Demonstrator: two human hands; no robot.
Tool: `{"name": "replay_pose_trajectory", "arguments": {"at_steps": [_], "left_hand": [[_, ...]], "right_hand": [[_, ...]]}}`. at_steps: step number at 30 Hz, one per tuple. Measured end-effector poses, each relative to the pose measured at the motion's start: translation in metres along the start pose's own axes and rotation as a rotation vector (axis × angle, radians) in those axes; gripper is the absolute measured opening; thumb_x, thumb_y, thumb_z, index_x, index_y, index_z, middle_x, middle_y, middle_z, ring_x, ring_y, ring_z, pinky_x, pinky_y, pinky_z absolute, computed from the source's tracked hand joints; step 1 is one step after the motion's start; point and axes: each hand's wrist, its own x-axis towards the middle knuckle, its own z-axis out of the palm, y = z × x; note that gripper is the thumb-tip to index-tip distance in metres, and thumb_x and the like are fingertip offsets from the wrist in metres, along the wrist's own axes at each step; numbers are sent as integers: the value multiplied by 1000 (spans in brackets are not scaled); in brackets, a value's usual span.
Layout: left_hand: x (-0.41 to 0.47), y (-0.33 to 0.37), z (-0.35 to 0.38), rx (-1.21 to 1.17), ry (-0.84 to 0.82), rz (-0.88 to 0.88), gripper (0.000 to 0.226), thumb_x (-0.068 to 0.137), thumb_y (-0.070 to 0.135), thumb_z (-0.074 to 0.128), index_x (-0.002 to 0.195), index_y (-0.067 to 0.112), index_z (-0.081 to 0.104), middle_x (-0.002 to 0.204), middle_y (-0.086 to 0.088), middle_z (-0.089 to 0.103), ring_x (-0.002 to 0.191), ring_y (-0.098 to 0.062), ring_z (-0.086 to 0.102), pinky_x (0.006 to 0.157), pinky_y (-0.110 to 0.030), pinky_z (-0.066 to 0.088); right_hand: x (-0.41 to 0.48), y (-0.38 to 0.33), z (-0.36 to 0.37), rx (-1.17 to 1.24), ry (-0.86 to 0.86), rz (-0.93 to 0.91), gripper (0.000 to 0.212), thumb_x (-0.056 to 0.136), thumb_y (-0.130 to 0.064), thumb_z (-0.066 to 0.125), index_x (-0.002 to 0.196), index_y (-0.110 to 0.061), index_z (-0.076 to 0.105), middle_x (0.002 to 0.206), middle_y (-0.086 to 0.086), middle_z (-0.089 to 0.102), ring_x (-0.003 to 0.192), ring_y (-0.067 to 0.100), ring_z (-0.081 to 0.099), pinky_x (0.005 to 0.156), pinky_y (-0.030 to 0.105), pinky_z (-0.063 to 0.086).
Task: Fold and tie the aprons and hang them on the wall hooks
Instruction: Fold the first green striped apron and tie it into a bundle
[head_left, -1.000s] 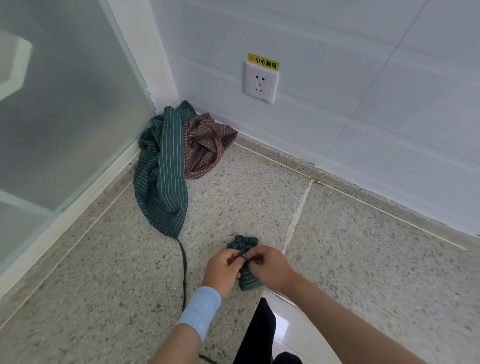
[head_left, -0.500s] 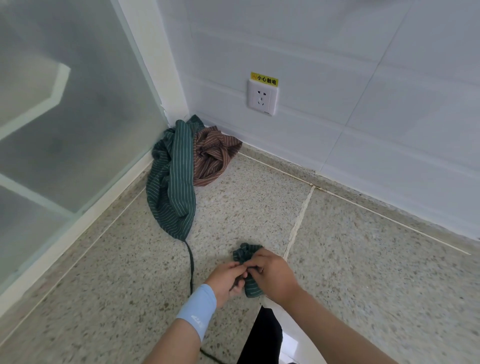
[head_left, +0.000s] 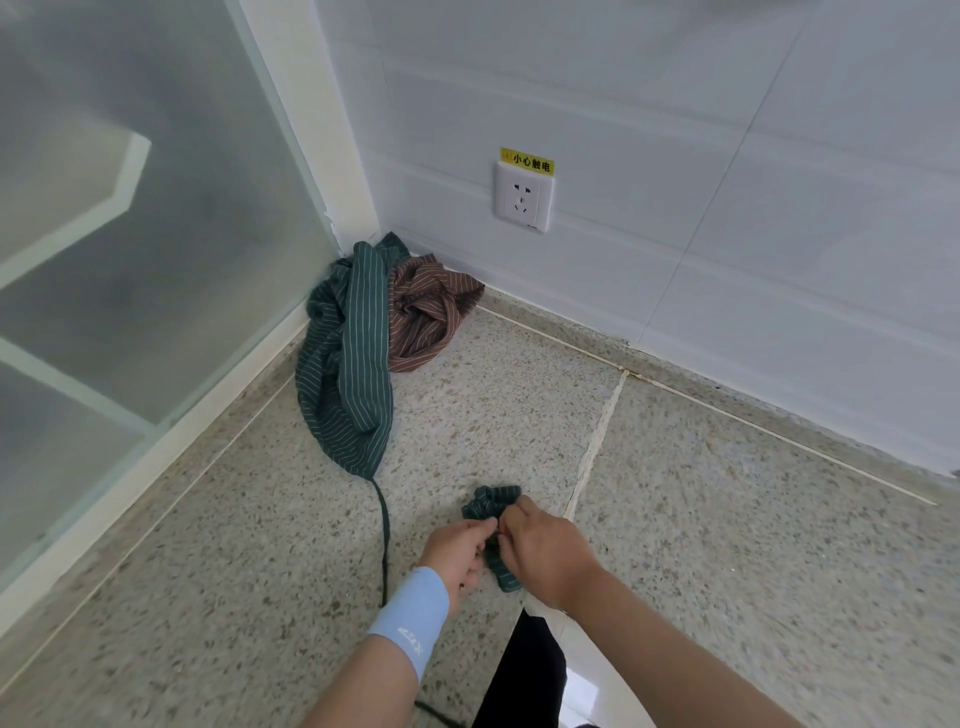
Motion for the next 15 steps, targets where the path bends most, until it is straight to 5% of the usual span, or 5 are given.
{"name": "replay_pose_trajectory", "arguments": {"at_steps": [4,8,15], "left_hand": [[4,-4,3,-258,85,-79,17,91,25,64,86,10,70,60,-1,52,43,-11,35,35,-19,21],[7,-12,-1,-417,114,-121,18,96,25,60,92,9,67,62,-2,47,45,-11,34,33,-18,23],[5,-16,3,-223,237,45,22,101,27,51,92,13,65,79,-7,62,60,-17,52,52,-25,41]], "right_hand": [[6,0,-3,-27,-53,-2,54,96,-43,15,97,-13,61,94,5,58,71,25,62,57,37,51],[11,7,-13,113,-179,130,33,107,-34,34,106,-16,61,101,3,62,90,22,62,75,34,51],[22,-2,-24,337,-269,397,26,105,-26,36,104,-15,60,96,6,65,87,22,58,76,34,48]]}}
